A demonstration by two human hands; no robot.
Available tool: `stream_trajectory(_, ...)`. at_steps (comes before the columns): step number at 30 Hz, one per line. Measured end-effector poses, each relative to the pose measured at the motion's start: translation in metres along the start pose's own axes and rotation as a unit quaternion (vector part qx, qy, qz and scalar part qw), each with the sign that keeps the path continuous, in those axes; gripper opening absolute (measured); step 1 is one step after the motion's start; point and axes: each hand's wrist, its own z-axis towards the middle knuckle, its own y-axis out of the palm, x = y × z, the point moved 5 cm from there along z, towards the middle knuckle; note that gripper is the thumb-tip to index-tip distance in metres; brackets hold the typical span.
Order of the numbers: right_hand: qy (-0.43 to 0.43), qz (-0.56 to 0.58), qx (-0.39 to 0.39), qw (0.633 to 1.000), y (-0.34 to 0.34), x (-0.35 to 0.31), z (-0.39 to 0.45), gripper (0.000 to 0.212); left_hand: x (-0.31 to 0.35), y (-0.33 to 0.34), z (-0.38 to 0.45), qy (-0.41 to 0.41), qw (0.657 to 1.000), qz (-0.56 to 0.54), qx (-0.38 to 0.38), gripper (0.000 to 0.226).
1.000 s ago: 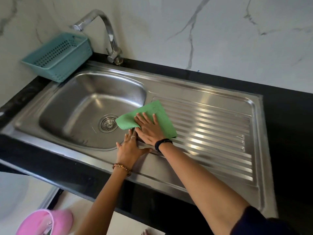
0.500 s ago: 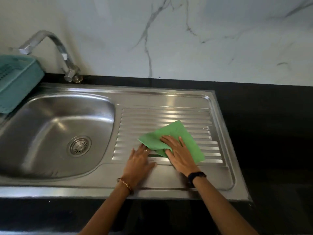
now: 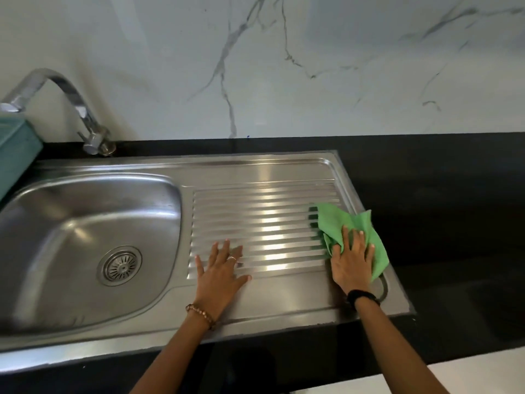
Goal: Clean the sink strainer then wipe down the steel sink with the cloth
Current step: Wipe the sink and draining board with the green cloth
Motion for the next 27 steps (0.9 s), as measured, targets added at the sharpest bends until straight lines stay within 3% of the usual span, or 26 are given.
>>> stream_trajectory(3,0.021,0.039,-0.035,0.998,0.006,-0.019,-0.012,0.057,-0.040,-0.005,-0.017,-0.068,0.997,-0.043,0.010,0.076)
stream_trajectory(7,-0.052,0.049,-0.060,0.996,0.019,-0.081,-0.038,0.057,-0.076,-0.004,-0.042,-0.133,0.985,-0.114,0.005,0.084)
stream_trajectory(16,-0.258,0.057,-0.118,0.957,0.057,-0.241,-0.096,0.058,-0.087,-0.009,-0.054,-0.124,0.978,-0.168,0.027,0.080)
stream_trajectory(23,-0.383,0.069,-0.146,0.910,0.061,-0.263,-0.117,0.050,-0.100,-0.003,-0.073,-0.142,0.978,-0.138,0.065,0.052)
stream_trajectory(27,-0.396,0.076,-0.142,0.904,0.056,-0.247,-0.122,0.048,-0.091,-0.005,-0.079,-0.109,0.983,-0.120,0.088,0.048)
